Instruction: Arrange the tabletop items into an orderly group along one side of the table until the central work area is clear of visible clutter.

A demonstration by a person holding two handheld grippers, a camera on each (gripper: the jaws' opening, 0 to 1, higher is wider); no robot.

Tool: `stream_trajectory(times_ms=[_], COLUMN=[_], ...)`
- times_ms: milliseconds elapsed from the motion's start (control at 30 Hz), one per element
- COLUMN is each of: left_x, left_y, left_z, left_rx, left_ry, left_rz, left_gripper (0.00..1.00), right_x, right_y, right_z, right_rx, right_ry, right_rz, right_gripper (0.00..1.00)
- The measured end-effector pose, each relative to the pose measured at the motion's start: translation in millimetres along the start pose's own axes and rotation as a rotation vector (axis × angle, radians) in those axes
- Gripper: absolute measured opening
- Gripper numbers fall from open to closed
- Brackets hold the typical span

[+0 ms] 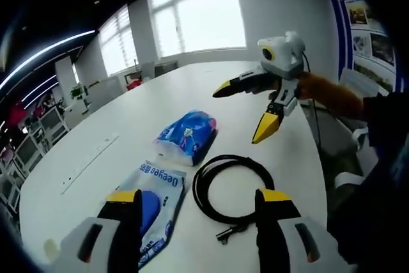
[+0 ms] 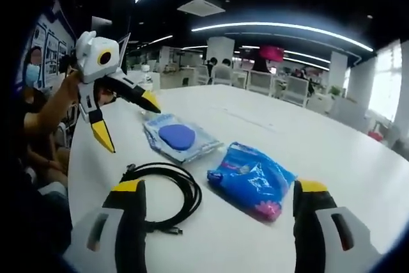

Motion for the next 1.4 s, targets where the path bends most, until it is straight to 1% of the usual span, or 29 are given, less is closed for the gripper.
stream_trajectory(times_ms=[200,333,433,700,733,800,867,933,1000,1300,1400], left_x=[10.1,9.5,10.3,12.8,13.9,12.7,12.4,13.4,20.3,25.6,28.2], left_y=[-3.5,-3.3,-4.5,-4.2,-3.5,-0.6,0.8,2.3,1.6,7.4,8.5], left_z=[-6.7,-12.1,-14.9,-19.4,-20.0,-21.5,-23.4,-26.1,-28.8,-39.3,-41.7], left_rx=[0.004,-0.012,-0.014,-0.012,-0.009,-0.013,-0.015,-0.018,-0.018,-0.025,-0.023], left_ry=[-0.008,-0.007,-0.015,-0.027,-0.029,-0.032,-0.034,-0.037,-0.041,-0.067,-0.083], left_rz=[-0.011,0.012,0.008,0.003,0.0,-0.007,-0.008,-0.016,-0.016,-0.018,-0.016], left_gripper=[0.71,0.7,0.7,0.68,0.68,0.68,0.68,0.68,0.68,0.66,0.64], right_x=[-4.3,-5.4,-8.6,-20.9,-22.8,-37.2,-36.2,-39.2,-40.9,-44.2,-46.5], right_y=[-0.3,-0.8,-1.0,3.7,4.8,4.8,4.3,5.8,7.2,14.6,16.6], right_z=[-1.3,-1.1,-2.2,-0.3,-1.3,-7.3,-5.4,-10.4,-14.1,-26.5,-29.3], right_rx=[-0.007,-0.007,-0.02,-0.019,-0.021,-0.032,-0.037,-0.04,-0.044,-0.054,-0.055], right_ry=[-0.001,-0.01,-0.018,-0.027,-0.023,-0.027,-0.019,-0.018,-0.016,-0.003,0.002], right_rz=[0.01,0.01,0.012,0.036,0.039,0.044,0.047,0.05,0.053,0.064,0.069], right_gripper=[0.92,0.91,0.9,0.86,0.86,0.86,0.85,0.85,0.84,0.8,0.78])
Point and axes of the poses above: the point that each gripper's makers call its tool centre point, and the gripper's own axes: y roughly forward along the fingers, x roughly to its right, z roughly out of its top, the point moved 6 cm from there along -y, roughly backward along the fingers, and after that the axes turned 7 degrees about z, right-handed, at the moved point
